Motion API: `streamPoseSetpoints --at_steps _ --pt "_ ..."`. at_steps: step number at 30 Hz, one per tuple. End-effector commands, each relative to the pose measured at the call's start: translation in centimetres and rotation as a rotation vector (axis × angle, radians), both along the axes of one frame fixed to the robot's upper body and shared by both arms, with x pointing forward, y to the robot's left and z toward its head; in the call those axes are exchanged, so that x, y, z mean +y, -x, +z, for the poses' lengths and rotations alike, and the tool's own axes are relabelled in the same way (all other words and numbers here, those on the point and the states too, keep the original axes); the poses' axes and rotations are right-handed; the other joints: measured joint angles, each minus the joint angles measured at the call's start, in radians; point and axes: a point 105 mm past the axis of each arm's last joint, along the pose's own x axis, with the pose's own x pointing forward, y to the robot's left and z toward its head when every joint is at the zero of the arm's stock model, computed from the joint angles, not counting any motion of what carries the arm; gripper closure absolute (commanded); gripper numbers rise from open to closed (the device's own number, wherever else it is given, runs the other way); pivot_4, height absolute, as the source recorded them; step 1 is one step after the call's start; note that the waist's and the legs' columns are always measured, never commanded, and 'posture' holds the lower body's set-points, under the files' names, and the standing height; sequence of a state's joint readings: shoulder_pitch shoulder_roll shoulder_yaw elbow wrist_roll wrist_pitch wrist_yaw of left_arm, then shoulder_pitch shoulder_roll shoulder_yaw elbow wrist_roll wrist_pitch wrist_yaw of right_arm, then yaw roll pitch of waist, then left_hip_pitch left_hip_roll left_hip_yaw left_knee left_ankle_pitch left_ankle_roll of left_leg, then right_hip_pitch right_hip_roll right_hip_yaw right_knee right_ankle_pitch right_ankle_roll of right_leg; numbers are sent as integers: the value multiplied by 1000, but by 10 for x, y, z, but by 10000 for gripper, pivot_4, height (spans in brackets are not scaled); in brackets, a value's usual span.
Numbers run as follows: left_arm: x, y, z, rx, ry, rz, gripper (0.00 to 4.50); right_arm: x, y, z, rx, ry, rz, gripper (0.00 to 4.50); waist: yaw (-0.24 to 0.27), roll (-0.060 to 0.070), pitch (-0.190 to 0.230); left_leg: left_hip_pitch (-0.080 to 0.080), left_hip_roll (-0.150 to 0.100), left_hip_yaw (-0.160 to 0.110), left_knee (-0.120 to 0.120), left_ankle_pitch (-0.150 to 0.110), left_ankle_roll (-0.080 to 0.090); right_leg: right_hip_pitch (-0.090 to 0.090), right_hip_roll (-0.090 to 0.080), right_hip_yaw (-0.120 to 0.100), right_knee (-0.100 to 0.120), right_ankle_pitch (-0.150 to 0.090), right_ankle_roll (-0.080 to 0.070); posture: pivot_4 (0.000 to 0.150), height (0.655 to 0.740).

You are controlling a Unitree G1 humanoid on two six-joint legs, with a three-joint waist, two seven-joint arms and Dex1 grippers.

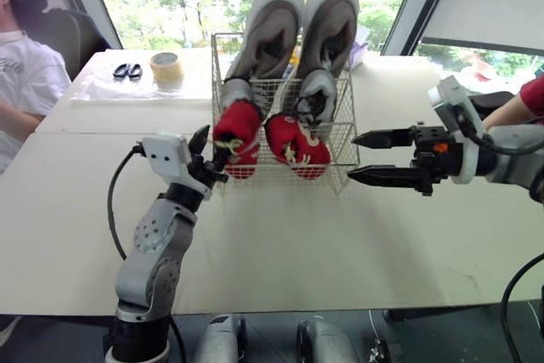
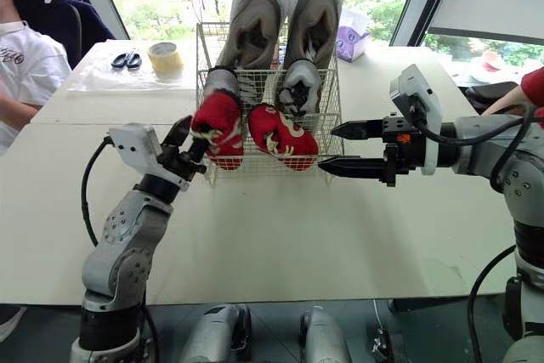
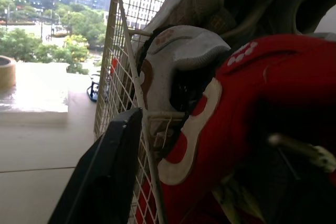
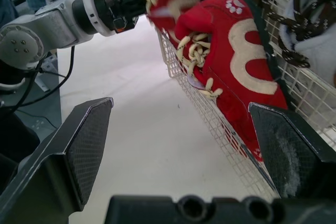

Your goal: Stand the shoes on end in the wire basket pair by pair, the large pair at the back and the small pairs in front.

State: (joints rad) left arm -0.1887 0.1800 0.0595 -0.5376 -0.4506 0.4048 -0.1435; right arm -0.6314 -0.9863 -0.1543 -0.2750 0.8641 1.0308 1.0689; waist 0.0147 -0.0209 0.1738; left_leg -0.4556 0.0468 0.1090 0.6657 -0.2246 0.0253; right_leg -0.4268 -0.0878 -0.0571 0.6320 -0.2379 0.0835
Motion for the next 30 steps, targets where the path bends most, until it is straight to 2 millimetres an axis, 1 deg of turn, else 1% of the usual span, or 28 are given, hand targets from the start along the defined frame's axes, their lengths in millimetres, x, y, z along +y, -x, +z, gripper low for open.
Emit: streamPoseSetpoints --at_steps 1,5,8,10,12,14,16,19,21,22,24,26,30 --pt "2 18 26 -74 -3 -45 14758 -3 -1 7 -42 3 4 0 -1 0 0 0 0 0 0 0 0 0 0 0 0 0 0 1500 7351" --pt "6 33 39 -65 31 -117 14758 -4 -3 3 -34 14 11 0 -3 0 0 0 1 0 0 0 0 0 0 0 0 0 0 1500 7351" --pt "8 46 41 -18 79 -209 14758 -6 -3 0 -26 30 17 0 -3 0 0 0 1 0 0 0 0 0 0 0 0 0 0 1500 7351" --pt "11 63 35 34 124 -326 14758 -8 -3 -4 -16 47 23 0 -4 0 0 0 1 0 0 0 0 0 0 0 0 0 0 1500 7351" --pt "20 70 25 105 128 -355 14758 -8 -5 -6 -12 53 24 0 -6 1 0 0 1 0 0 0 0 0 0 0 0 0 0 1500 7351" --pt "28 71 23 138 137 -350 14758 -9 -5 -7 -10 54 25 0 -4 1 0 0 1 -1 0 0 -1 0 0 0 0 0 -1 1500 7351" --pt "43 68 26 130 126 -284 14758 -11 -6 -9 -4 62 22 0 0 1 0 1 1 -1 0 1 -2 0 0 0 0 -1 -1 1500 7351" --pt "70 56 46 38 152 -140 14758 -20 -7 -14 14 82 -2 0 1 1 0 1 0 -1 0 1 -2 1 -1 0 -1 -1 -1 1500 7351" --pt "79 50 55 10 164 -101 14758 -26 -9 -19 23 100 -22 0 0 1 0 1 0 -1 0 1 -2 1 -1 0 -2 -1 -1 1500 7351" --pt "77 50 55 23 148 -122 14758 -29 -9 -21 27 109 -32 0 -2 1 0 1 0 -1 0 1 -2 1 -1 0 -2 -1 -1 1500 7351" --pt "69 52 49 73 119 -182 14758 -32 -10 -22 27 122 -41 0 -5 1 0 1 0 0 0 0 -1 1 -1 0 -2 -1 -1 1500 7351" --pt "63 58 39 137 72 -231 14758 -35 -10 -23 26 126 -48 0 -10 2 0 1 0 0 -1 0 -1 0 -1 0 -2 -1 -1 1500 7351" --pt "64 62 16 262 -23 -240 14758 -39 -11 -24 25 129 -64 0 -12 3 0 1 1 0 -2 0 -2 -1 0 0 -2 -1 -1 1500 7351"
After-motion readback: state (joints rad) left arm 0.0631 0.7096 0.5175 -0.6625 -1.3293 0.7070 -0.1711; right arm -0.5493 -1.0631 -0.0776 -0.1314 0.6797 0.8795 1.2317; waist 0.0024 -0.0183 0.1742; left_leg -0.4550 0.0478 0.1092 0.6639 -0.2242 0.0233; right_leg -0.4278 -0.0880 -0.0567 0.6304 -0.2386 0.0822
